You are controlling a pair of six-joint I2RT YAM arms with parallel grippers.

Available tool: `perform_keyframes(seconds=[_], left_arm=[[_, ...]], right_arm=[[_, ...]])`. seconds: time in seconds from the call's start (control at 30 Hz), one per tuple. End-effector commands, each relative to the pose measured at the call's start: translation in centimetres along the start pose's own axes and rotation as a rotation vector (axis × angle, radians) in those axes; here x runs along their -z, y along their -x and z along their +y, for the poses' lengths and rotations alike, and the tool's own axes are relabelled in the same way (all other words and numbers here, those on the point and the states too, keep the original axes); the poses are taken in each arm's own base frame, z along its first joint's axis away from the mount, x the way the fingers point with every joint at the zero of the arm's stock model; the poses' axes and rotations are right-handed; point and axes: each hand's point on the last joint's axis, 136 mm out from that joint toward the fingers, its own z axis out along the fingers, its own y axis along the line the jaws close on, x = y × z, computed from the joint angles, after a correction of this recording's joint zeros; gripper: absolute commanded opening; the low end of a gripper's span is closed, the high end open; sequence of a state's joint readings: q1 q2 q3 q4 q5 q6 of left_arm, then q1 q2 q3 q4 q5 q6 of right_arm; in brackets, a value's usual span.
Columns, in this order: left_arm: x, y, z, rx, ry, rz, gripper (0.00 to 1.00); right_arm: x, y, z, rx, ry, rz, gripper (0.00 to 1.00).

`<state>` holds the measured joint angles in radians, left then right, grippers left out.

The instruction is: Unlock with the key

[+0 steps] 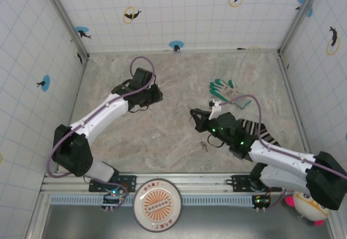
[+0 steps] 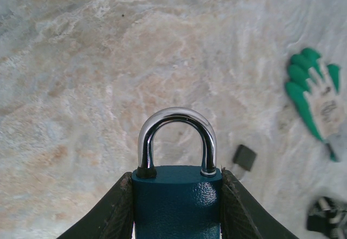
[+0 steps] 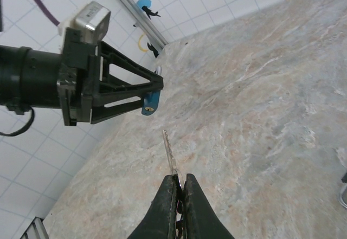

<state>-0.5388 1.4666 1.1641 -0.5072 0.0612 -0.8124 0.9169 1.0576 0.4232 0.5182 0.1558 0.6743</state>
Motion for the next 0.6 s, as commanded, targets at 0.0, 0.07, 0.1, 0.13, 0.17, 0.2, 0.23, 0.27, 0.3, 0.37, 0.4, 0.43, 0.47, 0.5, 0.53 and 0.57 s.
perform_keyframes(seconds=[0.0,0.07,0.1,0.13,0.17,0.2,0.23,0.27,0.3,0.37,0.4,0.43,0.47,0.5,0.53,0.57], left_arm=[[1.6,0.0,-1.7,0.148,-0.106,-0.021,0.17],[2.3,-0.1,-2.1,0.204,-0.143,-0.03,0.17],[2.5,-0.2,-2.2,0.225,-0.156,-0.033,0.17],[2.8,-0.3,-2.4,0.246,-0.172,-0.037,0.17],[3.1,-0.3,-2.6,0.266,-0.186,-0.041,0.17],[3.4,-0.4,-2.8,0.277,-0.197,-0.044,0.17],[3.7,-0.5,-2.8,0.295,-0.203,-0.05,0.17],[3.9,-0.6,-3.0,0.312,-0.212,-0.052,0.17],[4.1,-0.7,-3.1,0.324,-0.223,-0.054,0.17],[4.3,-0.9,-3.4,0.35,-0.241,-0.055,0.17],[4.4,-1.1,-3.5,0.359,-0.244,-0.054,0.16],[4.6,-1.2,-3.7,0.366,-0.251,-0.057,0.16],[4.7,-1.2,-3.8,0.371,-0.256,-0.059,0.16],[4.7,-1.3,-4.0,0.372,-0.261,-0.059,0.16],[4.7,-1.4,-4.0,0.377,-0.263,-0.059,0.16],[4.7,-1.5,-4.0,0.381,-0.262,-0.057,0.16]], right_arm=[[-0.6,1.1,0.6,0.001,0.016,-0.109,0.0],[-1.1,1.0,1.3,0.002,0.03,-0.123,0.0],[-1.4,0.9,1.5,0.005,0.035,-0.127,0.0],[-1.7,0.8,1.8,0.008,0.041,-0.133,0.0],[-1.9,0.7,2.2,0.011,0.048,-0.14,0.0],[-2.2,0.6,2.3,0.013,0.051,-0.144,0.0],[-2.5,0.4,2.6,0.013,0.055,-0.147,0.0],[-2.7,0.3,2.8,0.009,0.06,-0.152,0.0],[-2.9,0.1,3.0,0.007,0.063,-0.154,0.0],[-3.2,0.0,3.4,0.002,0.07,-0.173,0.0],[-3.4,0.0,3.5,0.0,0.071,-0.18,0.0],[-3.5,-0.2,3.6,-0.002,0.071,-0.184,0.0],[-3.6,-0.3,3.6,-0.005,0.072,-0.187,0.0],[-3.8,-0.5,3.7,-0.006,0.071,-0.187,0.0],[-3.8,-0.5,3.8,-0.009,0.072,-0.19,0.0],[-4.0,-0.7,3.7,-0.01,0.067,-0.192,0.0]])
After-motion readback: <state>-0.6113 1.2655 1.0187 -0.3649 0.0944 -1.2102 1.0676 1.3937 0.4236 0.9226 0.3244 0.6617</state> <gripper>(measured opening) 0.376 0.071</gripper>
